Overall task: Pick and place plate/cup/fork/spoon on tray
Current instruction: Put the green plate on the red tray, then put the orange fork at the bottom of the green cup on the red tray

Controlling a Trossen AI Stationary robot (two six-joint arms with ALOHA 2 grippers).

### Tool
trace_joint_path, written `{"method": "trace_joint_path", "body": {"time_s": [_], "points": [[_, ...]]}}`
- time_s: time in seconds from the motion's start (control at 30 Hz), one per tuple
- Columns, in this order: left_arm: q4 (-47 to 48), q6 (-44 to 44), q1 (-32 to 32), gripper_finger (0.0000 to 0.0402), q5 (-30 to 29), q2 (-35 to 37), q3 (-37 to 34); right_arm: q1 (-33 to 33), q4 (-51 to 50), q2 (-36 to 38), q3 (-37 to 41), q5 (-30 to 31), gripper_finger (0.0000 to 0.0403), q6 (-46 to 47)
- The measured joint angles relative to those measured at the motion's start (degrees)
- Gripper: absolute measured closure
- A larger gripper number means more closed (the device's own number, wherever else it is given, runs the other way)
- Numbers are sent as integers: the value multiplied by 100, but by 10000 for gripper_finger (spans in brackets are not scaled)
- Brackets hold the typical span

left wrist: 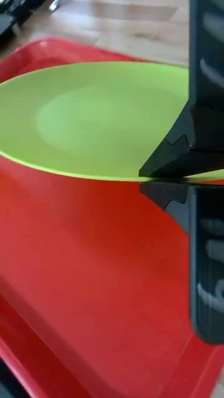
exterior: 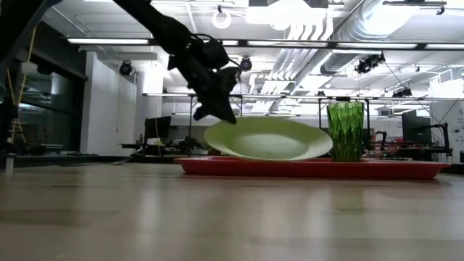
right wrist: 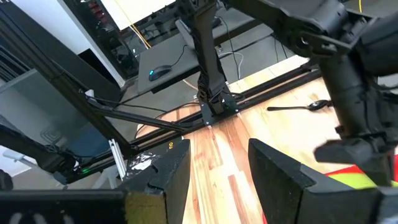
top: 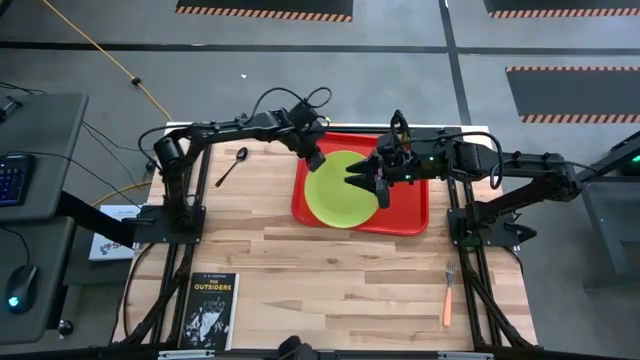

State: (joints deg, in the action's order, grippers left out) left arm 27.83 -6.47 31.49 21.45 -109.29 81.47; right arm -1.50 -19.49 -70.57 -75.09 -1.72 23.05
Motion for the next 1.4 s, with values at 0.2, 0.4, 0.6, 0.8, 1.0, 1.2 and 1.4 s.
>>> {"method": "trace_joint_path", "body": {"time_s": [0.2,0.4,0.6,0.8,1.0,1.2,1.4], "points": [[-53,-61,139,401,-305,-244,0,0,0,0,0,0,249,0],[-83,-48,287,390,-738,-284,0,0,2,0,0,0,249,46],[-75,3,411,366,-843,-299,0,0,4,0,0,0,249,46],[-94,75,415,305,-928,-328,-2,0,7,0,0,1,249,47],[4,134,532,236,-986,-220,-2,0,7,0,0,2,249,46],[9,190,792,205,-695,398,-2,-1,7,0,0,2,249,238],[-614,-827,941,202,652,1361,-357,-2,-9,0,0,-86,249,929]]}}
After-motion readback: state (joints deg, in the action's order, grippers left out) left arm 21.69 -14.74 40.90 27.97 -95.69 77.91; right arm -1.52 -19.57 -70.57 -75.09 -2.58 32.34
